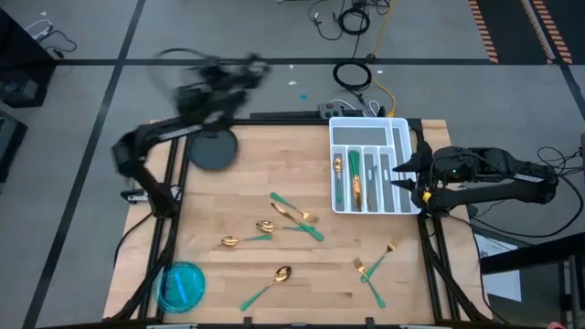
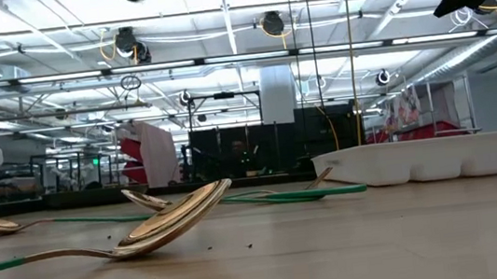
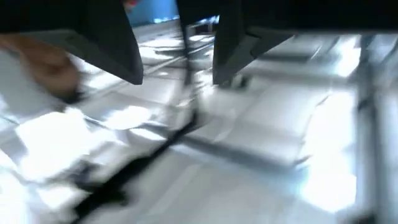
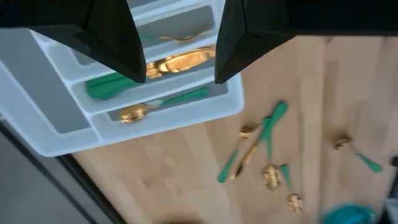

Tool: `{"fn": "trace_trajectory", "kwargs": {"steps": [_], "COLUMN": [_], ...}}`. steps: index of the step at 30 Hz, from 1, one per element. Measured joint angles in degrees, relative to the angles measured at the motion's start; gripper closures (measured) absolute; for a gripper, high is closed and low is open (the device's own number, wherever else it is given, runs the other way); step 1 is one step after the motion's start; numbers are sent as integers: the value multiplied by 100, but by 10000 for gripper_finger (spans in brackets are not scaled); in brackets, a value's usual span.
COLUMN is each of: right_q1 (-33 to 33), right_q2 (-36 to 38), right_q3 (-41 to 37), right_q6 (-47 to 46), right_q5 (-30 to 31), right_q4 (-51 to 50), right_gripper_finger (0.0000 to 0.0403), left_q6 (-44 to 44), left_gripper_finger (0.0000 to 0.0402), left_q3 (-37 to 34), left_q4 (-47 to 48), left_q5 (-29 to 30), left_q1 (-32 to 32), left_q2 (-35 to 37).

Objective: Sort silverware
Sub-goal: Put the green fork into the silverware tray

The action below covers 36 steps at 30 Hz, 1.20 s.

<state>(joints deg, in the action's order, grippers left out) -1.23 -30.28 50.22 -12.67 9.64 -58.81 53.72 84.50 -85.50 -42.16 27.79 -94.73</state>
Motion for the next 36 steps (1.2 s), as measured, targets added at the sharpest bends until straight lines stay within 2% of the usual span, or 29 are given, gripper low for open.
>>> {"fn": "trace_trajectory", "kwargs": {"steps": [3,5,7,10,12,15,17,20,27,32,36], "right_q1": [35,69,92,102,102,102,102,102,102,109,109], "right_q2": [2,27,75,141,158,157,160,160,157,164,162], "right_q3": [0,0,0,0,0,-31,-179,-534,-1418,-1541,-1541], "right_q6": [52,138,168,199,199,188,124,-23,-395,-462,-318], "right_q5": [-113,-120,-110,-106,-83,-54,-53,-93,-571,-632,-491], "right_q4": [275,542,895,1227,1217,1198,1256,1502,2519,2743,2737], "right_gripper_finger": [218,218,218,218,218,218,218,218,218,218,218], "left_q6": [169,-12,-602,-1896,-2641,-3226,-3288,-3051,-2417,-2219,-2482], "left_gripper_finger": [212,223,235,247,250,251,251,251,217,179,171], "left_q3": [-894,-1689,-2495,-3463,-3818,-3983,-3983,-3981,-3979,-3979,-3905], "left_q4": [-304,223,1130,3433,5193,7020,7763,8293,8495,8556,8555], "left_q5": [-384,-526,-387,422,1380,2788,3179,3278,3045,3275,3348], "left_q1": [132,259,351,324,138,-304,-544,-863,-1538,-1737,-1732], "left_q2": [952,1725,2632,3981,4661,5068,5070,4745,3580,2780,2017]}}
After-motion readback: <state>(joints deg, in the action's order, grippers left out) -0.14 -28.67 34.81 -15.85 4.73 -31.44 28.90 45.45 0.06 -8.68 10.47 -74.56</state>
